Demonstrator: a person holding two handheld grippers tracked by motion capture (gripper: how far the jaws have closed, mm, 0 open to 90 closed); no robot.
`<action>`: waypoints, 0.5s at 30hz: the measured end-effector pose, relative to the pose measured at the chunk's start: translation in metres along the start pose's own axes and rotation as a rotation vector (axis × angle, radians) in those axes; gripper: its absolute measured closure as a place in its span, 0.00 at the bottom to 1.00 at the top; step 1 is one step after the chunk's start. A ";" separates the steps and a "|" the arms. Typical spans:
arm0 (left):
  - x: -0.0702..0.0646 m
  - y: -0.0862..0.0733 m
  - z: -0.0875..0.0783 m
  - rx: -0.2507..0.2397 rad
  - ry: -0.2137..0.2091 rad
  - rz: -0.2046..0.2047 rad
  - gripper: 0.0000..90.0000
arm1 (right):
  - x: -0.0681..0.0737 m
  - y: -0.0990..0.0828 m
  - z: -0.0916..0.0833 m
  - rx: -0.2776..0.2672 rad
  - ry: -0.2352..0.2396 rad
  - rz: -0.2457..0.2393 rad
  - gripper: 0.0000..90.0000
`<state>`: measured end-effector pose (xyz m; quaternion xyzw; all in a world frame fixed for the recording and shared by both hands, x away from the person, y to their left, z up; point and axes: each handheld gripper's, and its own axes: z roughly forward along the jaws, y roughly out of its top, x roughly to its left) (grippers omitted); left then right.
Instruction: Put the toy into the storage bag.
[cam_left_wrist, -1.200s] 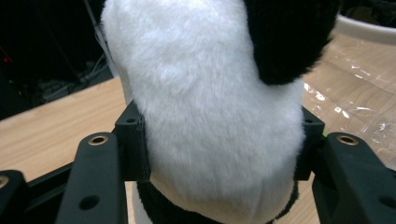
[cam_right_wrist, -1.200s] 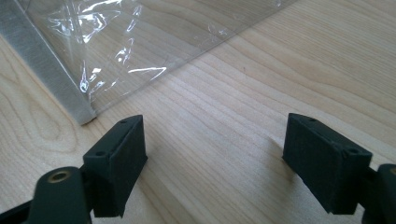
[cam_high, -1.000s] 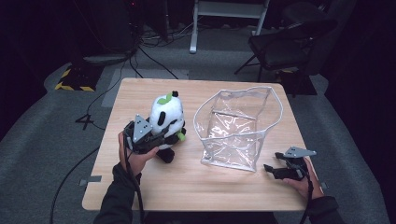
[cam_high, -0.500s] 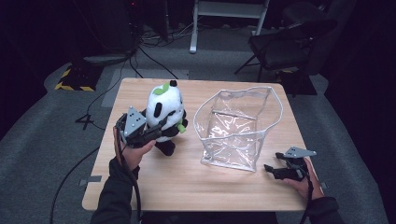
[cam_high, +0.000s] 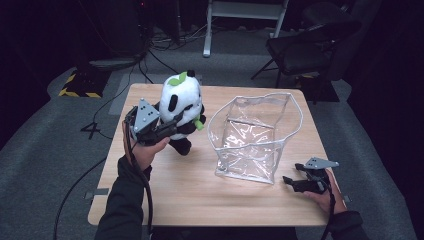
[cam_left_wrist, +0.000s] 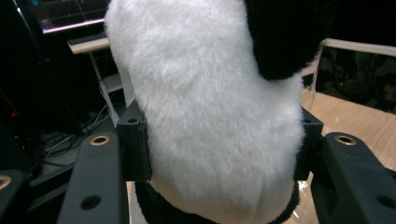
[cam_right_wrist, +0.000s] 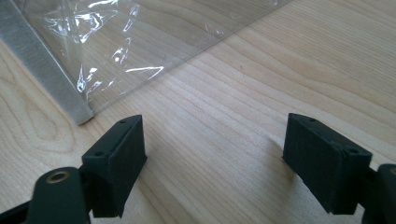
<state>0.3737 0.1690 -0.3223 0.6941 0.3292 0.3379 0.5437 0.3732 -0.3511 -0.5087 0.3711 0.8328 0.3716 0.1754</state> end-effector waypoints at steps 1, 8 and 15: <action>0.001 0.006 0.000 -0.010 -0.012 0.011 0.46 | 0.000 0.000 0.000 0.000 0.000 -0.001 0.23; 0.001 0.020 0.001 -0.029 -0.015 0.013 0.46 | 0.000 0.000 0.000 0.000 -0.001 0.000 0.23; -0.001 0.035 0.002 -0.050 -0.024 0.020 0.46 | 0.000 0.000 0.000 0.000 -0.001 0.000 0.23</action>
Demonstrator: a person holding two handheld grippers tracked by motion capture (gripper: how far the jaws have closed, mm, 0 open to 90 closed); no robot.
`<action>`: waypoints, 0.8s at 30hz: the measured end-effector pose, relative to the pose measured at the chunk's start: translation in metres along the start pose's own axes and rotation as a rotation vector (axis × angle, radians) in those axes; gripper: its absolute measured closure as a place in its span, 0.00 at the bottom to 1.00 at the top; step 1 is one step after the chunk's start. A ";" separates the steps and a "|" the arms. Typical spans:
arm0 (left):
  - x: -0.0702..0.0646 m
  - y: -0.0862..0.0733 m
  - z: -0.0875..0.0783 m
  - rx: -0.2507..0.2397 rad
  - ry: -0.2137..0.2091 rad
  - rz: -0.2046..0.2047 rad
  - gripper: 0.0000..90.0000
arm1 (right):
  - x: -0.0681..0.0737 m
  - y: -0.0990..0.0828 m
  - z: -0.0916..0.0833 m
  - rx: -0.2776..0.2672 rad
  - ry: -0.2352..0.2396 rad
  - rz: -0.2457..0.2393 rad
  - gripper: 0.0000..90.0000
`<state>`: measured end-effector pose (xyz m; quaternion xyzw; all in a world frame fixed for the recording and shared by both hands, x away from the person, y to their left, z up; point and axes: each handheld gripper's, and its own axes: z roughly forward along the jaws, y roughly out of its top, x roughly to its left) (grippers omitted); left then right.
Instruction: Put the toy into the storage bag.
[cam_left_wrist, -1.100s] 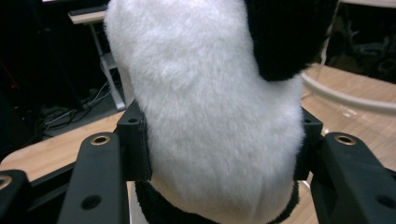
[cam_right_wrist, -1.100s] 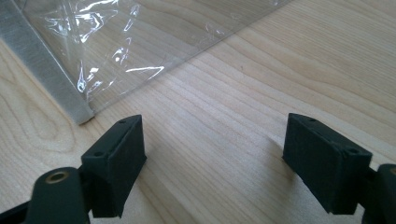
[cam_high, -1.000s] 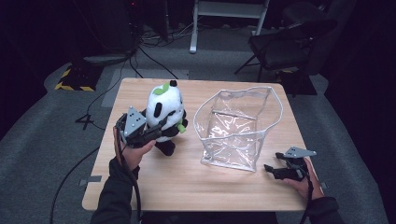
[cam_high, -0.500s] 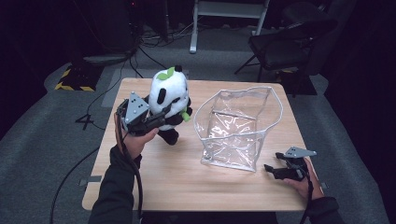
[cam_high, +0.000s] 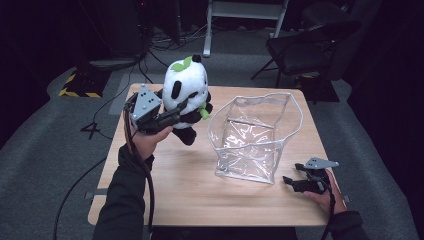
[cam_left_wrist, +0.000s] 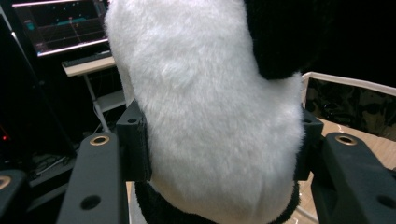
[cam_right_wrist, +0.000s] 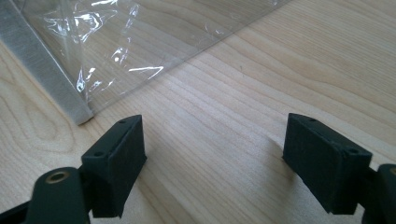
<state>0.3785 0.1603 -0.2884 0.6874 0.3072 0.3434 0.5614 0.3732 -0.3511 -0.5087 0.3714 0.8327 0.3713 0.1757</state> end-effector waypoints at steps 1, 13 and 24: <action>0.000 0.003 0.000 -0.003 0.003 0.008 0.46 | 0.000 0.000 0.000 0.000 0.000 -0.001 0.23; -0.009 0.030 0.001 -0.035 -0.009 0.031 0.46 | 0.000 0.000 0.000 0.000 0.000 -0.001 0.23; -0.019 0.044 0.008 -0.047 -0.033 0.048 0.46 | 0.000 0.000 0.000 0.001 -0.003 -0.001 0.23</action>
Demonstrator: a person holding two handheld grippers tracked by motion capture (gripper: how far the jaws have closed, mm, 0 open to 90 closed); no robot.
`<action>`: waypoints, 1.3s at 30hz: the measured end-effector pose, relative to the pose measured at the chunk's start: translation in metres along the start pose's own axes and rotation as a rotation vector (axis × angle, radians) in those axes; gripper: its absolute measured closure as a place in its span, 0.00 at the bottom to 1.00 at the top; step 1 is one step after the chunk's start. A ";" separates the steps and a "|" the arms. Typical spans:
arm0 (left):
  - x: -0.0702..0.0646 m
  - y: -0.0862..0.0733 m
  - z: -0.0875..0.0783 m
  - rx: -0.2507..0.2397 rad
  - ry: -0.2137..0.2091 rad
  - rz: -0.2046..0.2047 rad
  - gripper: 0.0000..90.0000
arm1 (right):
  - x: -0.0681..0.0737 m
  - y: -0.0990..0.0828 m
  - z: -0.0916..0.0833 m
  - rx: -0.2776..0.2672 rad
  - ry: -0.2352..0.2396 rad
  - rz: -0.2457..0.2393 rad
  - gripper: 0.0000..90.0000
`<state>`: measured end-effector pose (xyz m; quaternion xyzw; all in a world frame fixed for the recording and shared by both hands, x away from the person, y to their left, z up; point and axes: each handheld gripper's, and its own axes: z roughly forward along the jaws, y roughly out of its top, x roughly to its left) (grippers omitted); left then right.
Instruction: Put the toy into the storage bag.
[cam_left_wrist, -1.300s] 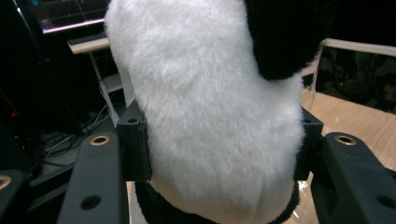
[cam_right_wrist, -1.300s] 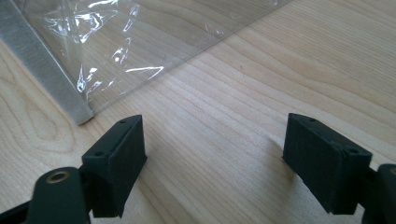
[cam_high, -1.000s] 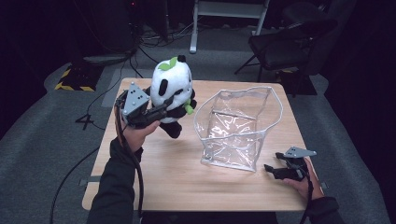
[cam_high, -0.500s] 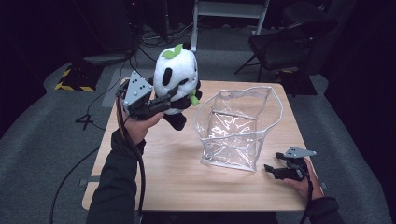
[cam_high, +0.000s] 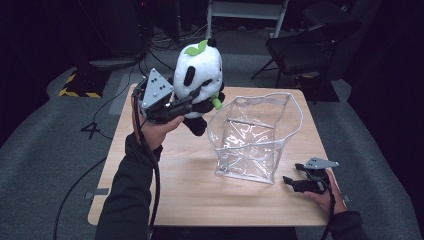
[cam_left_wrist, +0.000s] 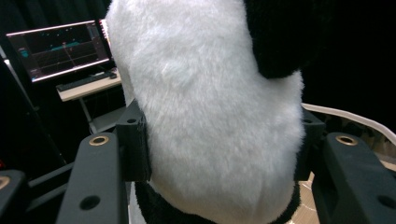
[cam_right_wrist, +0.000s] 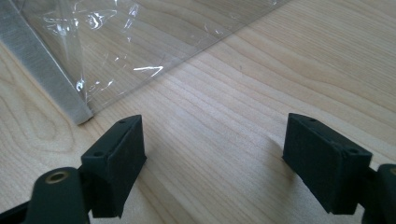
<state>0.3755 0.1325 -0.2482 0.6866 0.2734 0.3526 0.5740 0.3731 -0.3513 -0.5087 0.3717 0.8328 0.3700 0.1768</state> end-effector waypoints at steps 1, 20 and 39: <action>-0.001 0.002 0.001 -0.002 -0.002 0.003 0.46 | 0.000 0.000 0.000 0.000 0.000 0.000 0.23; -0.031 0.017 0.026 -0.043 -0.099 0.011 0.46 | 0.000 0.000 0.000 -0.001 0.001 0.000 0.23; -0.069 0.013 0.064 -0.019 -0.210 0.016 0.45 | 0.000 0.000 0.000 0.001 0.001 0.004 0.23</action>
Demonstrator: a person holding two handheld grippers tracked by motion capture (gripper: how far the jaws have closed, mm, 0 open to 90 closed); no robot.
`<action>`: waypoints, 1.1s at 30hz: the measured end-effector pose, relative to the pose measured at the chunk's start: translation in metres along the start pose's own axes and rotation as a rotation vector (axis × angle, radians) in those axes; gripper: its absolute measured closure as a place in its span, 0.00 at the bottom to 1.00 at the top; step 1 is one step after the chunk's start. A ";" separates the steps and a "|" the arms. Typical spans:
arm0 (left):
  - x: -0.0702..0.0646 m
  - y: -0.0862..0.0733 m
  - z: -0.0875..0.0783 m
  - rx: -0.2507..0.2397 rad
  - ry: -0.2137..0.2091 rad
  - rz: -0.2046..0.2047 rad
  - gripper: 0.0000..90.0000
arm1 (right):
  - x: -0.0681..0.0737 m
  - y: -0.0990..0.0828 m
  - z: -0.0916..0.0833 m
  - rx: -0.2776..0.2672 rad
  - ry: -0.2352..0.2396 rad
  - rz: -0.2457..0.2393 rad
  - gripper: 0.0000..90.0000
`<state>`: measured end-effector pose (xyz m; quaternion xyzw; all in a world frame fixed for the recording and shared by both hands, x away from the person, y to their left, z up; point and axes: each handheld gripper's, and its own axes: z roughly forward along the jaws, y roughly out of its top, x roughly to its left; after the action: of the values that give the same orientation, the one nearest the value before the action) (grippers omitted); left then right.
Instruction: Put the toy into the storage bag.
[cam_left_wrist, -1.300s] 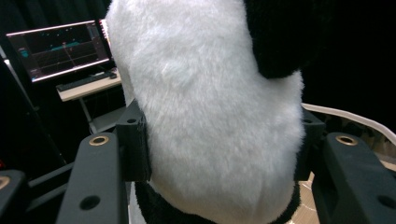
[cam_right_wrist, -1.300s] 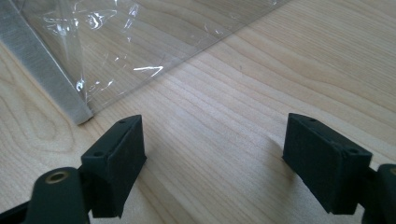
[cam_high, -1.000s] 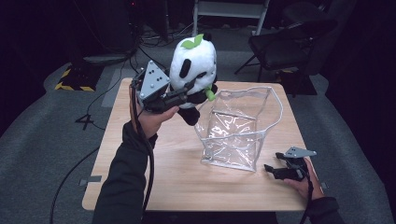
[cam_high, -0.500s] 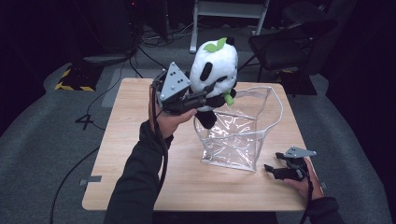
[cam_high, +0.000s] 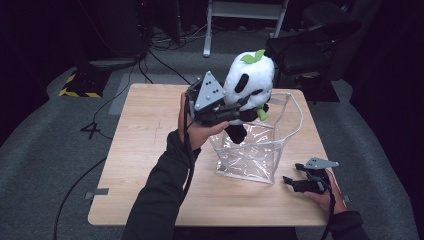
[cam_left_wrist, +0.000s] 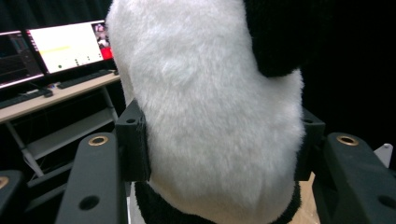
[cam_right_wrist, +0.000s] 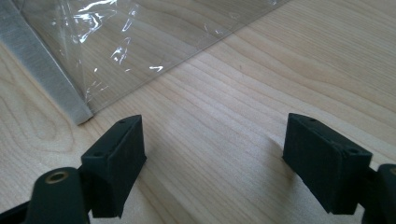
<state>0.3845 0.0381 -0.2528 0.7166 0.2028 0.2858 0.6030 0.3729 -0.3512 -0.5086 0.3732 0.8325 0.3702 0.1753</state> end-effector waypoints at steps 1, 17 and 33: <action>-0.001 -0.001 0.004 0.001 -0.003 -0.002 0.45 | 0.000 0.000 0.000 0.000 0.000 0.000 0.23; -0.009 -0.007 0.037 0.030 -0.018 -0.001 0.45 | 0.000 0.000 0.000 0.000 0.000 0.000 0.23; -0.023 -0.022 0.058 0.087 -0.053 0.017 0.45 | 0.000 0.000 0.000 0.000 0.000 0.000 0.23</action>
<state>0.4067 -0.0156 -0.2842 0.7511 0.1930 0.2625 0.5741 0.3729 -0.3513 -0.5086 0.3732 0.8325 0.3701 0.1754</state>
